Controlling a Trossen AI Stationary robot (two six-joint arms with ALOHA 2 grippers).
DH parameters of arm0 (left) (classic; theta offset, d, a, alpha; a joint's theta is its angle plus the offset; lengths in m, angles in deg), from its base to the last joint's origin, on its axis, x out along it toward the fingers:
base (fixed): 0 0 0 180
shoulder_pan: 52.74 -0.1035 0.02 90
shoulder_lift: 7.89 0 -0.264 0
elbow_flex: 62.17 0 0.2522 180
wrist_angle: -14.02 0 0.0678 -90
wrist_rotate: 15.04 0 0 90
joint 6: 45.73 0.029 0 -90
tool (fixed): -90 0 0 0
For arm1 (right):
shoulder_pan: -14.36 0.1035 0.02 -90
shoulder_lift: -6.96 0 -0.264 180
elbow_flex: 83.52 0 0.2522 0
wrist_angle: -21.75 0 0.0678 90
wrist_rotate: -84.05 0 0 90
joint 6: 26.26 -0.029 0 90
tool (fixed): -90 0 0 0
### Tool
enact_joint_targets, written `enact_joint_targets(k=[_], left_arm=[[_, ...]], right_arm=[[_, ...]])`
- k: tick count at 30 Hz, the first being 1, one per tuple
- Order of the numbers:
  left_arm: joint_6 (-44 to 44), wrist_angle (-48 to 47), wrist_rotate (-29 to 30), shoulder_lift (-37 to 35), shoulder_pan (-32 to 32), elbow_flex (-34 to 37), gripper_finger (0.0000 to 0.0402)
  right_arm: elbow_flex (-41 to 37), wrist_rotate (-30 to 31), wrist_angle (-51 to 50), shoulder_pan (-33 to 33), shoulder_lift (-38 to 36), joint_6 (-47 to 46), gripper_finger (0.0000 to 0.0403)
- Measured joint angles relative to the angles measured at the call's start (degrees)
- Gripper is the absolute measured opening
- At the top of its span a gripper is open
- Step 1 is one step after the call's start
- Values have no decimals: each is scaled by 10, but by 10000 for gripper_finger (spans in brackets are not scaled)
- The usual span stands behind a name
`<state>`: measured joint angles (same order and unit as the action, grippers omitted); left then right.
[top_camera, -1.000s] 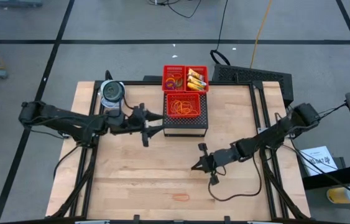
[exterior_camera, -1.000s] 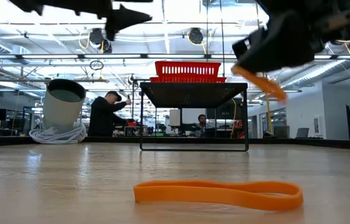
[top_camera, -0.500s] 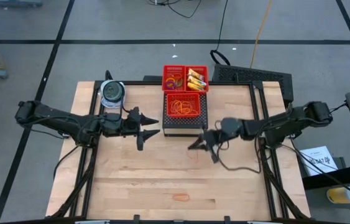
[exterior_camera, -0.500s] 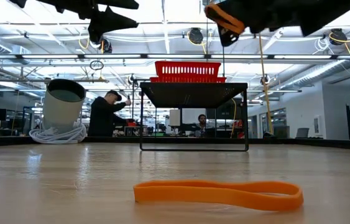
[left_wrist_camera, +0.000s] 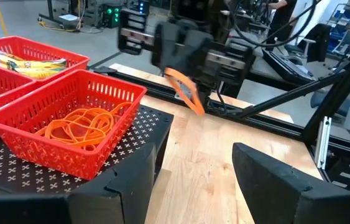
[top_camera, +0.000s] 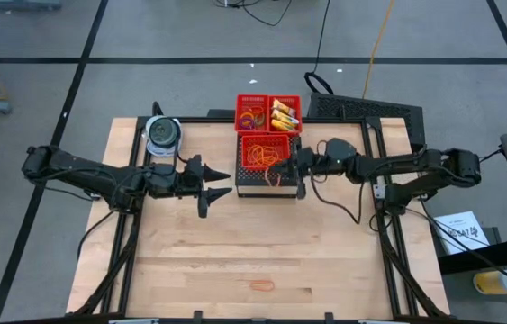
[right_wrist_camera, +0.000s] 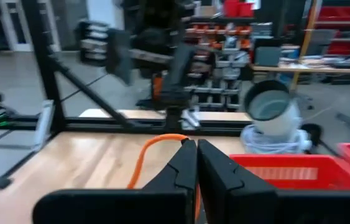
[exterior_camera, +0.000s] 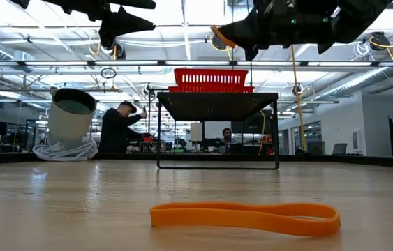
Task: Pick & Place Office Desk Supplies
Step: Put the orange rubber band in the bottom red bin on the shelf
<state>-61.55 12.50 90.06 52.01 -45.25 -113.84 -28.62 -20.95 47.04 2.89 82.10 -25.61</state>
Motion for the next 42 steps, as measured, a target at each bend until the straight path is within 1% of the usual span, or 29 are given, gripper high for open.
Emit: enact_joint_targets(k=[6, 15, 21, 29, 34, 42], left_arm=[[0, 0, 0, 0, 0, 0, 223], [5, 0, 0, 0, 0, 0, 223], [6, 0, 0, 0, 0, 0, 223], [7, 0, 0, 0, 0, 0, 223], [6, 0, 1, 0, 0, 0, 223], [6, 0, 1, 0, 0, 0, 223]], right_arm=[[0, 1, 12, -48, 0, -25, 0], [0, 1, 9, -96, 0, -30, 0], [0, 2, 6, -110, 0, -29, 1], [0, 8, 6, -111, 0, -28, 11], [0, 30, 6, -111, 0, -28, 34], [0, 30, 6, -111, 0, -28, 96]])
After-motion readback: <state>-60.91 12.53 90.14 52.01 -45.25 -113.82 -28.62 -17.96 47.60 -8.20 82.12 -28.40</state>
